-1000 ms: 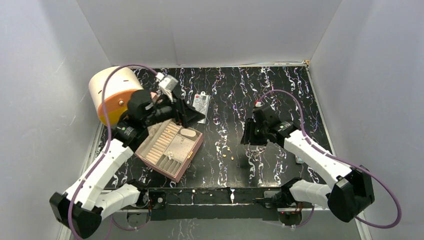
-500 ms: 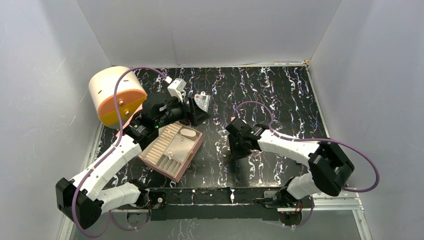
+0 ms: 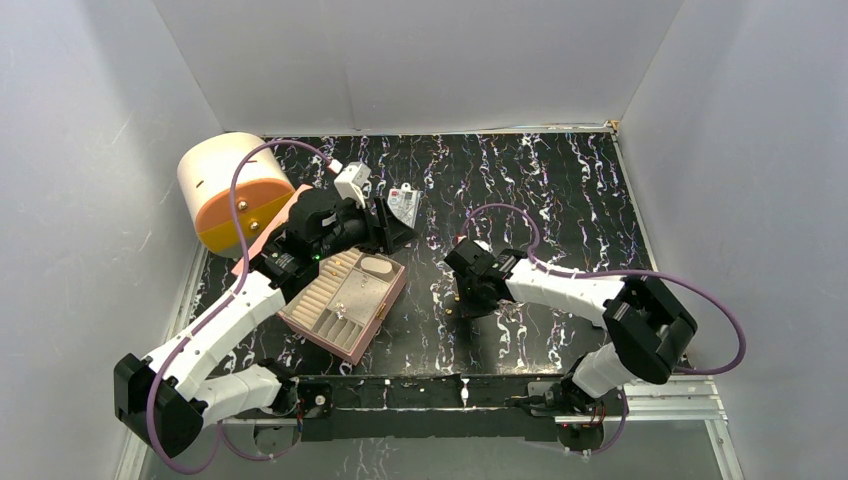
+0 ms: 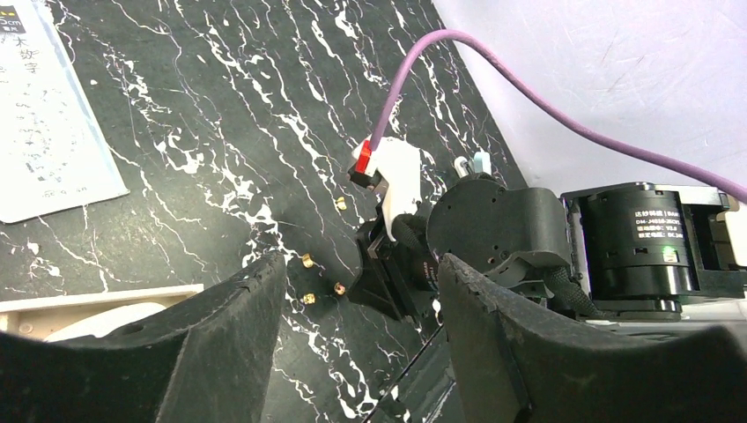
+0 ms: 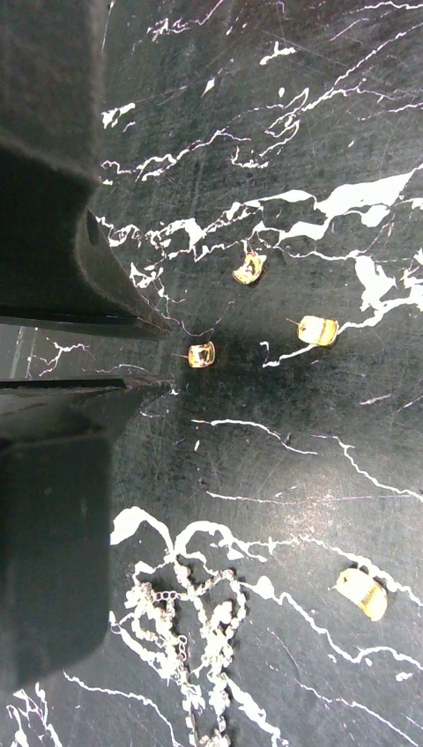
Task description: Organize the mixed jewelry
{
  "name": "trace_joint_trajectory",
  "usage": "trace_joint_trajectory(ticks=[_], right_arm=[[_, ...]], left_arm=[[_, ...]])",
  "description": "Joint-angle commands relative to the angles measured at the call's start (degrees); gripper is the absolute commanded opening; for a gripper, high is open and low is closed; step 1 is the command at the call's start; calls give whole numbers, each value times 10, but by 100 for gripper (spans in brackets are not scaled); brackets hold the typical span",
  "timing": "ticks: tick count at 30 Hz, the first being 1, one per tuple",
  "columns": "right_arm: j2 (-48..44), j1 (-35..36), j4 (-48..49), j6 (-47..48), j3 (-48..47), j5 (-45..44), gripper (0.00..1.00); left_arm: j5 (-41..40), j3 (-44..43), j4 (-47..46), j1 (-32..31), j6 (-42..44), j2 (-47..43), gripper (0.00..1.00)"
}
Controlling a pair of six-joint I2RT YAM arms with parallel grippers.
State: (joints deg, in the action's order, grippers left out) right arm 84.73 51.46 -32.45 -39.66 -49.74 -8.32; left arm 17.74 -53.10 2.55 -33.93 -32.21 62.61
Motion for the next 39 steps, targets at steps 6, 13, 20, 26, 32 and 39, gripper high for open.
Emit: trace_joint_trajectory(ticks=[6, 13, 20, 26, 32, 39], right_arm=[[11, 3, 26, -5, -19, -17, 27], [24, 3, 29, -3, -25, -16, 24], [25, 3, 21, -8, -24, -28, 19], [25, 3, 20, -9, -23, -31, 7], [4, 4, 40, -7, -14, -31, 0], [-66, -7, 127, 0, 20, 19, 0]], left_arm=[[-11, 6, -16, -2, -2, -14, 60], [-12, 9, -18, -2, -2, -14, 59], [-13, 9, -18, -2, -1, -15, 59], [-14, 8, -21, -2, -2, -11, 60], [-15, 7, -23, -2, -11, -10, 69], [-11, 20, -21, -2, -30, -16, 78]])
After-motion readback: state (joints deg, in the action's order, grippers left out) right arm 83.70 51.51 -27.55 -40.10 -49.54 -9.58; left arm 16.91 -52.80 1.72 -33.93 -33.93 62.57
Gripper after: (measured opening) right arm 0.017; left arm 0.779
